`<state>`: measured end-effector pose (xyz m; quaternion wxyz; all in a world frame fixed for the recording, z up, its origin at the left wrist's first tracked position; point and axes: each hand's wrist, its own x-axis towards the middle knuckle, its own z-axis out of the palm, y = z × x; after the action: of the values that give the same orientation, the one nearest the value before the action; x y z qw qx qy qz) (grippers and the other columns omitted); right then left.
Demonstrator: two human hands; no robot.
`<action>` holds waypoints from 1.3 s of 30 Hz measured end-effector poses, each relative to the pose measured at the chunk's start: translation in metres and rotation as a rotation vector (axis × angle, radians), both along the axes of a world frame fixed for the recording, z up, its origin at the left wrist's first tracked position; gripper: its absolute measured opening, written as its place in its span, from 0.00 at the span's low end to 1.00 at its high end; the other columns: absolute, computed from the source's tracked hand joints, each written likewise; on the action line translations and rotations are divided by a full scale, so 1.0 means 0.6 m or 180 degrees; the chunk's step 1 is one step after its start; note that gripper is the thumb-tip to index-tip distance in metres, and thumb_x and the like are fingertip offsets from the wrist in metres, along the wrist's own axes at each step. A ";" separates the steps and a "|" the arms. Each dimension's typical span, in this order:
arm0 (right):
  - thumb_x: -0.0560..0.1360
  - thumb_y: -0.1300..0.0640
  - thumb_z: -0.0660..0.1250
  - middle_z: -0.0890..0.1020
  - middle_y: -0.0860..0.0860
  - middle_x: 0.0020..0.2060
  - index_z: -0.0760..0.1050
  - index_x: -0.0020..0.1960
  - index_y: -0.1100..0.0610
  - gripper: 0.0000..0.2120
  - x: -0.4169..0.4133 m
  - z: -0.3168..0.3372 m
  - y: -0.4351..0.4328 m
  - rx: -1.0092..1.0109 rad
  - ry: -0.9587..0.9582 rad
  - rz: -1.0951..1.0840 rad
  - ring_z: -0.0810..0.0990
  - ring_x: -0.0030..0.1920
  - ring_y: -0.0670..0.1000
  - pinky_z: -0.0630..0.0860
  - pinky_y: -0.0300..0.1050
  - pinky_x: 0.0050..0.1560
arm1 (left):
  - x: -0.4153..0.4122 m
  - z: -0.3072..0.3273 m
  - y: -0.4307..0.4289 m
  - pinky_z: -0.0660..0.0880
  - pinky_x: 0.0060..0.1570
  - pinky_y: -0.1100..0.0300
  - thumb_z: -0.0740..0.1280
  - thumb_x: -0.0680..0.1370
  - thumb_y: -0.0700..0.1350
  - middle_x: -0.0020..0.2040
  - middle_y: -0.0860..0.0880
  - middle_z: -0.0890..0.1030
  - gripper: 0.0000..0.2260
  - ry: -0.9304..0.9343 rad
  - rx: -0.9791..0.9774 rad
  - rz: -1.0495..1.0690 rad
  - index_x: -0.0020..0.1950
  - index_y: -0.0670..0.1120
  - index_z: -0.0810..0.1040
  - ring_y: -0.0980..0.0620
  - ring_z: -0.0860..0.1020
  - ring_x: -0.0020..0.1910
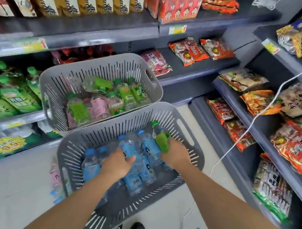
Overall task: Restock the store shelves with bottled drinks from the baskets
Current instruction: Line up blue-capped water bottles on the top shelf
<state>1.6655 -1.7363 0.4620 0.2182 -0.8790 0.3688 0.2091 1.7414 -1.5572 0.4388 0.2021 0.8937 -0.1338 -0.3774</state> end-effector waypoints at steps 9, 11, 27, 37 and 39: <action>0.70 0.38 0.70 0.69 0.61 0.65 0.66 0.68 0.63 0.37 0.050 -0.050 0.001 -0.0920 0.0618 0.0093 0.69 0.64 0.59 0.70 0.51 0.63 | 0.024 -0.057 -0.038 0.79 0.49 0.46 0.71 0.75 0.50 0.49 0.41 0.80 0.13 0.1972 -0.0781 0.2282 0.52 0.43 0.73 0.42 0.80 0.47; 0.71 0.40 0.70 0.68 0.60 0.65 0.69 0.67 0.62 0.34 0.057 -0.053 0.003 -0.1027 0.0577 0.0089 0.69 0.64 0.59 0.70 0.50 0.63 | 0.021 -0.056 -0.038 0.77 0.51 0.48 0.73 0.73 0.47 0.46 0.41 0.81 0.11 0.2282 -0.0849 0.2497 0.46 0.43 0.74 0.42 0.80 0.45; 0.60 0.53 0.77 0.77 0.54 0.62 0.66 0.68 0.59 0.40 0.041 0.021 0.002 0.2452 0.0046 -0.1278 0.77 0.61 0.55 0.71 0.52 0.62 | -0.007 0.060 0.022 0.81 0.40 0.53 0.77 0.66 0.35 0.55 0.46 0.81 0.31 0.2378 -0.1887 0.2045 0.64 0.47 0.68 0.47 0.82 0.49; 0.76 0.43 0.63 0.81 0.57 0.59 0.76 0.64 0.53 0.22 0.095 0.165 0.089 0.3774 -0.1011 -0.1191 0.81 0.57 0.59 0.78 0.57 0.54 | -0.005 0.195 0.118 0.79 0.49 0.44 0.71 0.69 0.59 0.55 0.44 0.82 0.27 0.1479 -0.2904 0.2779 0.64 0.49 0.73 0.43 0.82 0.50; 0.72 0.42 0.66 0.78 0.55 0.64 0.75 0.65 0.52 0.25 0.114 0.196 0.123 0.3728 -0.1127 -0.1063 0.77 0.63 0.58 0.70 0.61 0.66 | 0.005 0.223 0.149 0.80 0.38 0.51 0.64 0.77 0.58 0.54 0.41 0.83 0.20 0.1484 -0.3053 0.2979 0.63 0.46 0.74 0.44 0.83 0.44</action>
<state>1.7339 -1.6626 0.5797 0.7503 -0.5658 0.2838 0.1908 1.7445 -1.4676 0.5727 0.7377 0.5659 0.1595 -0.3319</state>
